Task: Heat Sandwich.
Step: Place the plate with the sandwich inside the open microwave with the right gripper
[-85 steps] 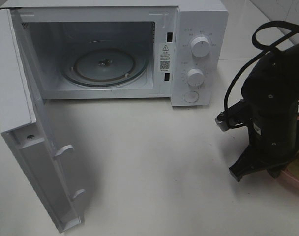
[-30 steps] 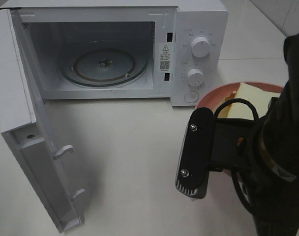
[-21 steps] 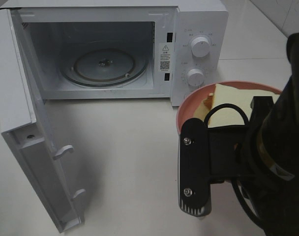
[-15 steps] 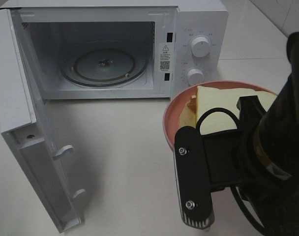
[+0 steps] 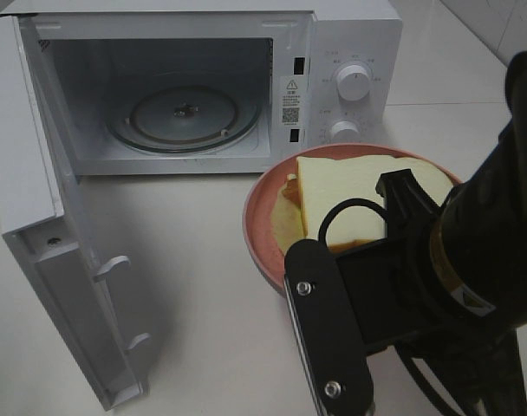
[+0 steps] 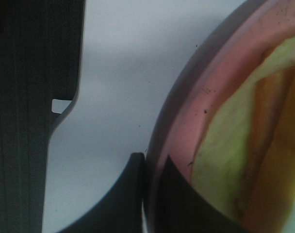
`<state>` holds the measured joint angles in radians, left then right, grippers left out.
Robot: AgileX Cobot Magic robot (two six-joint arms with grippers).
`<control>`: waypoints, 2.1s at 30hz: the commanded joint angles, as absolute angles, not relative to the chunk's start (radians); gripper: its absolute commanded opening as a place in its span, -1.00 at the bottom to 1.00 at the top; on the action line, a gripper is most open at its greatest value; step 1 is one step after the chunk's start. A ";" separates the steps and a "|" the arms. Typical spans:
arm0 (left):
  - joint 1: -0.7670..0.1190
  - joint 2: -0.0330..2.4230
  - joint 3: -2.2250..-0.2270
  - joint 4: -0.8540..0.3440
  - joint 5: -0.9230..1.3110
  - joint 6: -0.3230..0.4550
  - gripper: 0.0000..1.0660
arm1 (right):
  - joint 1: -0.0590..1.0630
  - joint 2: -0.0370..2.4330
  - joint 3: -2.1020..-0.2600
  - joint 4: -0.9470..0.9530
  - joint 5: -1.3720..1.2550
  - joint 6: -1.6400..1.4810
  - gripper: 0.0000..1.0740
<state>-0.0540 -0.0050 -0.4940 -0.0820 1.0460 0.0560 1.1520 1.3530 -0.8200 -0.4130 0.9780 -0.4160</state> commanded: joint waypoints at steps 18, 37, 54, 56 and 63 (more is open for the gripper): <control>-0.052 -0.020 -0.492 -0.090 1.037 0.056 0.84 | 0.886 1.345 -0.817 -0.254 0.737 -1.124 -1.00; -0.052 -0.020 -0.492 -0.090 1.037 0.056 0.84 | 0.677 1.356 -0.817 -0.071 0.658 -1.550 -1.00; -0.052 -0.020 -0.492 -0.090 1.037 0.056 0.84 | 0.678 1.480 -0.830 -0.035 0.615 -1.570 -1.00; -0.052 -0.020 -0.492 -0.090 1.037 0.056 0.84 | 0.678 1.491 -0.838 -0.035 0.616 -1.571 -1.00; -0.052 -0.020 -0.492 -0.090 1.037 0.056 0.84 | 0.678 1.589 -0.935 -0.011 0.615 -1.608 -1.00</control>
<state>-0.0540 -0.0050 -0.4940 -0.0820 1.0460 0.0560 0.6820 1.5780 -0.9070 -0.0260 0.6400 -1.5850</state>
